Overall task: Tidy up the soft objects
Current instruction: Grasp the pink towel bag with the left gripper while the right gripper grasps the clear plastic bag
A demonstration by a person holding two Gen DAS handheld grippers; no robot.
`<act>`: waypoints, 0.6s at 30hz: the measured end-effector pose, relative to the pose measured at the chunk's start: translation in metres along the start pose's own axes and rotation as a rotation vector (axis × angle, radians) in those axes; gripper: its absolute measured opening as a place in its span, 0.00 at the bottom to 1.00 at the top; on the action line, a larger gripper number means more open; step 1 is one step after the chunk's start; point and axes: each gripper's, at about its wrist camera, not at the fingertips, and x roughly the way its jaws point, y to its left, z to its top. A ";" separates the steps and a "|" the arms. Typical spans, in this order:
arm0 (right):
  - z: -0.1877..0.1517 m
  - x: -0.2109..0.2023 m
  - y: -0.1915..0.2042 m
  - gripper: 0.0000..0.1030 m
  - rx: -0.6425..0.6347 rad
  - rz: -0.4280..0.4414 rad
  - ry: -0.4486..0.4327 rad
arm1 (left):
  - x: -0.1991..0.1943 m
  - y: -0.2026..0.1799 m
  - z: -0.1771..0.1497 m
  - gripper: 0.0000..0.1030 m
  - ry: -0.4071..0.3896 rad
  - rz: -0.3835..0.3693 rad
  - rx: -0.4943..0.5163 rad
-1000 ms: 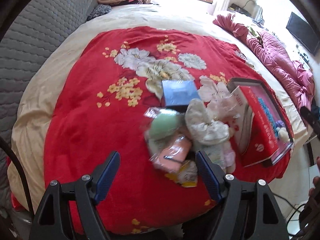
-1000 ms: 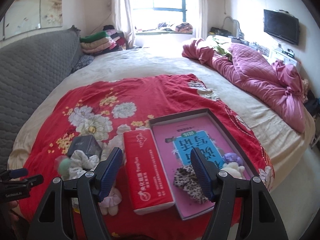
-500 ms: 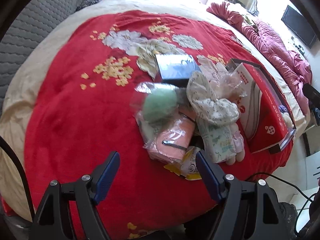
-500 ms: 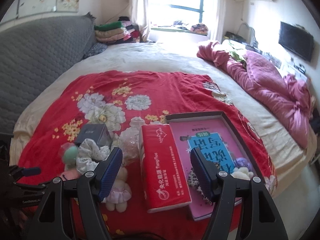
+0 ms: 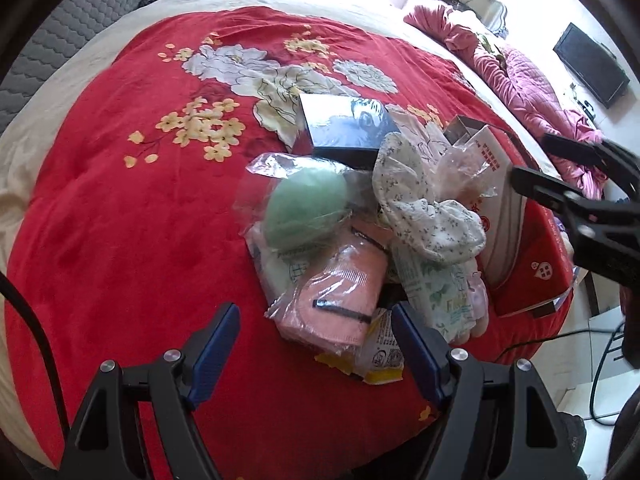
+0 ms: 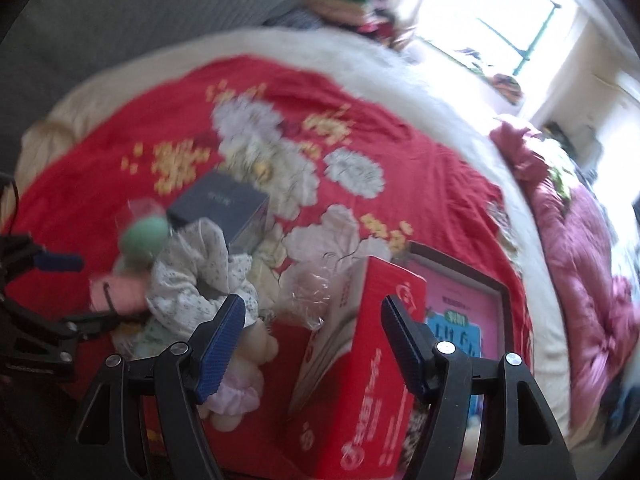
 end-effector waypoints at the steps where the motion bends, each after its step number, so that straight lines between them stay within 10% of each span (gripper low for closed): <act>1: 0.003 0.013 -0.001 0.70 -0.025 0.008 0.036 | 0.002 0.000 0.001 0.75 0.001 0.002 0.001; 18: 0.025 0.086 0.028 0.70 -0.467 -0.013 0.250 | 0.019 0.007 0.005 0.75 0.001 -0.007 -0.002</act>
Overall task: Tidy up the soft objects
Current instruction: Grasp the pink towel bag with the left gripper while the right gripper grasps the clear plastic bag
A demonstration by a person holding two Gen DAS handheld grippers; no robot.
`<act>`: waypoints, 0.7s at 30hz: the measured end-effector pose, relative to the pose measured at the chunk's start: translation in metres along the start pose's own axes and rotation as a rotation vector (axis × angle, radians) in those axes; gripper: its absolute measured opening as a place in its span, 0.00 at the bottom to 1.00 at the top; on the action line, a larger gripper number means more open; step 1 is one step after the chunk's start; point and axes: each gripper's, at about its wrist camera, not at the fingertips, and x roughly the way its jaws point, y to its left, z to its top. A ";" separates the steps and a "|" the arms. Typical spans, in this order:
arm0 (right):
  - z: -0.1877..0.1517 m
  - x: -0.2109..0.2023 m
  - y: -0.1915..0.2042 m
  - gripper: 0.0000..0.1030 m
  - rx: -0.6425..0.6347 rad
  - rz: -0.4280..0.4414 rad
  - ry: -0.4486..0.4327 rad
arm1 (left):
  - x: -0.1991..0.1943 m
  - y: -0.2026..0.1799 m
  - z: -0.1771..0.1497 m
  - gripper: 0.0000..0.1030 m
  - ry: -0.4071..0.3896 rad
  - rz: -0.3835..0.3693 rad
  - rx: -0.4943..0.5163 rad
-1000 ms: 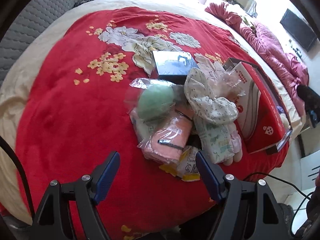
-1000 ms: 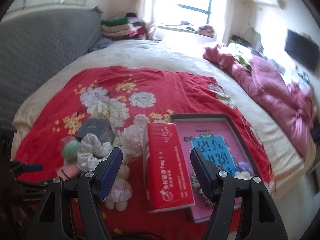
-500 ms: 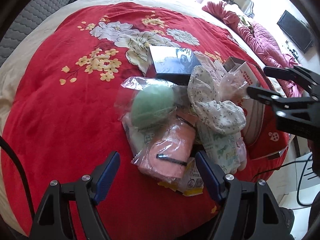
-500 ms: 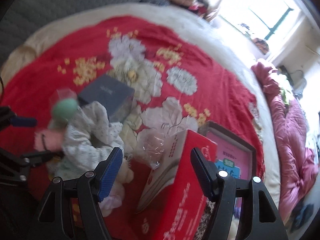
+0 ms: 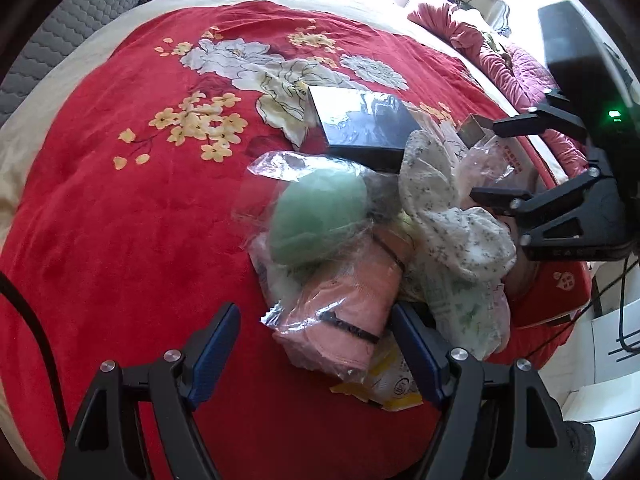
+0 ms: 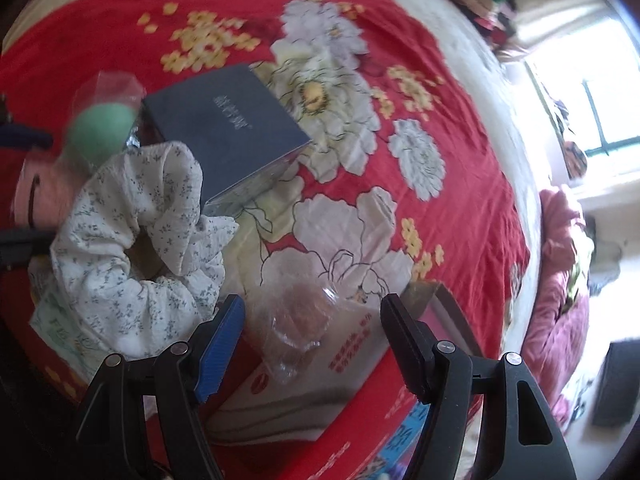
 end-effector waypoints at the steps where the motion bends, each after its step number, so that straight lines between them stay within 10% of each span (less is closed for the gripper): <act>1: 0.001 0.003 0.002 0.70 -0.017 0.003 0.012 | 0.000 0.000 0.000 0.75 0.001 -0.016 -0.003; 21: -0.003 0.016 0.011 0.51 -0.058 0.020 0.040 | 0.001 0.012 -0.001 0.50 -0.009 -0.153 -0.045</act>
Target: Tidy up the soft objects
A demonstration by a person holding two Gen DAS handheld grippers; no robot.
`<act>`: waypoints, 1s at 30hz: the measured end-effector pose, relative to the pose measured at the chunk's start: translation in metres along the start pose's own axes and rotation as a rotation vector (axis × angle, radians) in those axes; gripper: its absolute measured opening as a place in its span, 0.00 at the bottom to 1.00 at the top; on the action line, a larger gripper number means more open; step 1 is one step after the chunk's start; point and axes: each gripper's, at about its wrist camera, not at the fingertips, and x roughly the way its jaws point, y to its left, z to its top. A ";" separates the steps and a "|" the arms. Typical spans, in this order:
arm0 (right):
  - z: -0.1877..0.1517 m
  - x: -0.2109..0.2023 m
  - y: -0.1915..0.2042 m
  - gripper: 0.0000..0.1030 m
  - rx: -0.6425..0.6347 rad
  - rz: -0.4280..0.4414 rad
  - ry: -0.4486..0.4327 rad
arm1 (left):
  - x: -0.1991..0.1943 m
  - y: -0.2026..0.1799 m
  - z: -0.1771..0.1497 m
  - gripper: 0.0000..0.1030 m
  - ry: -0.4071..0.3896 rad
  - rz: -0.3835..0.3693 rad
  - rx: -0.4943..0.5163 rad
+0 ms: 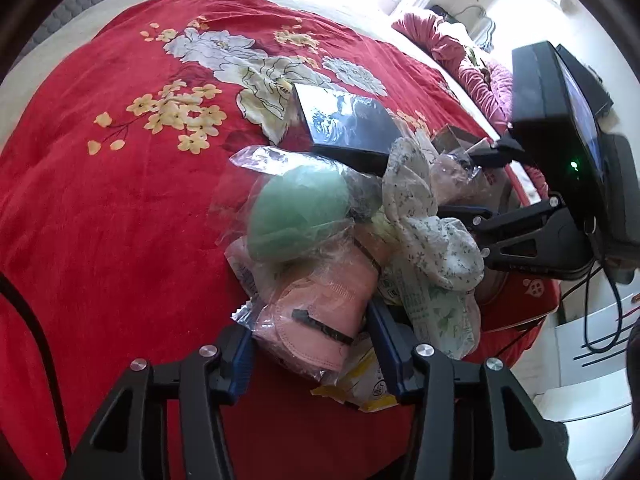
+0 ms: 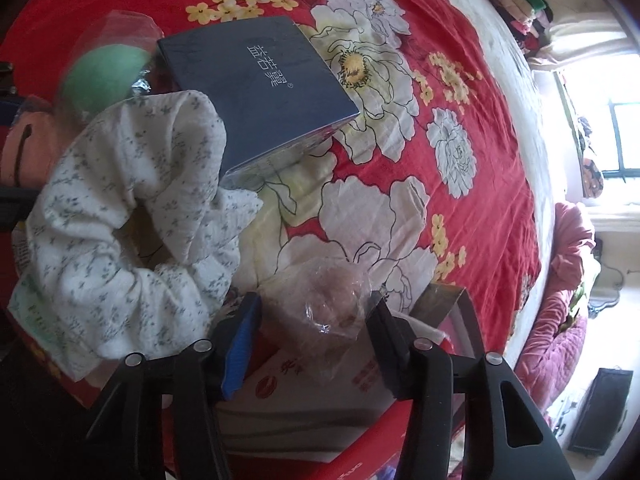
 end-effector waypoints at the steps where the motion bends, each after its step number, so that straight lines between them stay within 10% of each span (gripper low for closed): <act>1: -0.002 -0.002 -0.001 0.51 0.013 0.007 -0.007 | -0.001 0.000 0.000 0.50 -0.001 -0.002 0.000; 30: -0.116 -0.083 -0.024 0.48 0.829 0.219 -0.348 | -0.052 -0.032 -0.016 0.48 -0.052 0.084 0.057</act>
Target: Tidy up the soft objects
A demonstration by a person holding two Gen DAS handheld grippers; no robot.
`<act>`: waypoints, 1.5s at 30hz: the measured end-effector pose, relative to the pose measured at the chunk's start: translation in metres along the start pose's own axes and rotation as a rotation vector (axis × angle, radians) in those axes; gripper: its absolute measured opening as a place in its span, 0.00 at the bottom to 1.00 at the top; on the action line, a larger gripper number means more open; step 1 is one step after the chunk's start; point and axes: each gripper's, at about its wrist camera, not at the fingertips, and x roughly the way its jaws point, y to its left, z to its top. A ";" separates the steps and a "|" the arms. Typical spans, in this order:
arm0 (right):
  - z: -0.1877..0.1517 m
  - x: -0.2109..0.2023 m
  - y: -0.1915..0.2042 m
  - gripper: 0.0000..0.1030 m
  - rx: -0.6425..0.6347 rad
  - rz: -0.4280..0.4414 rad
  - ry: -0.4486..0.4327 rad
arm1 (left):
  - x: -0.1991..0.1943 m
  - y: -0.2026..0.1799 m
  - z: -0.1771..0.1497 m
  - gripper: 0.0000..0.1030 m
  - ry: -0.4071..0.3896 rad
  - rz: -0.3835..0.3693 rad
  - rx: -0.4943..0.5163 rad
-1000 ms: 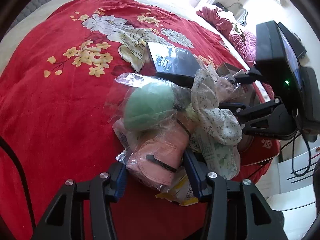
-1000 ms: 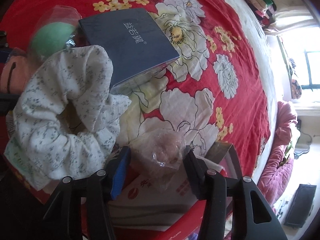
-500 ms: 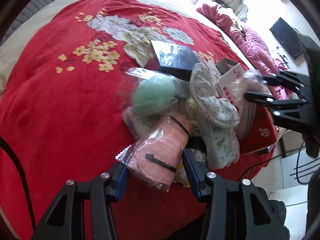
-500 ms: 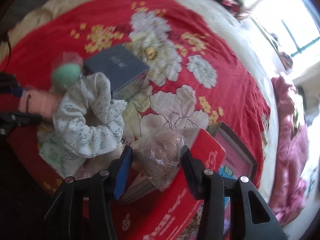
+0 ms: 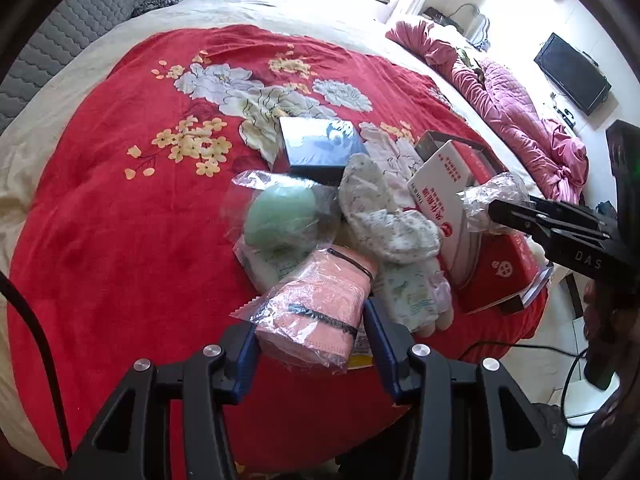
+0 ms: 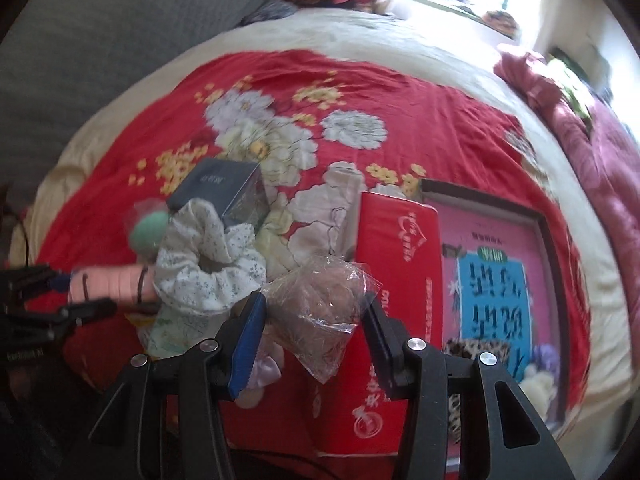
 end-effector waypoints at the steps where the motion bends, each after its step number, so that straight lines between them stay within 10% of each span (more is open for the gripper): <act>1: -0.001 -0.003 -0.002 0.48 0.024 0.004 -0.014 | 0.000 -0.001 0.000 0.48 0.000 0.002 0.001; 45: -0.036 -0.153 -0.072 0.48 0.336 0.062 -0.373 | -0.074 -0.121 0.020 0.46 -0.142 -0.047 0.110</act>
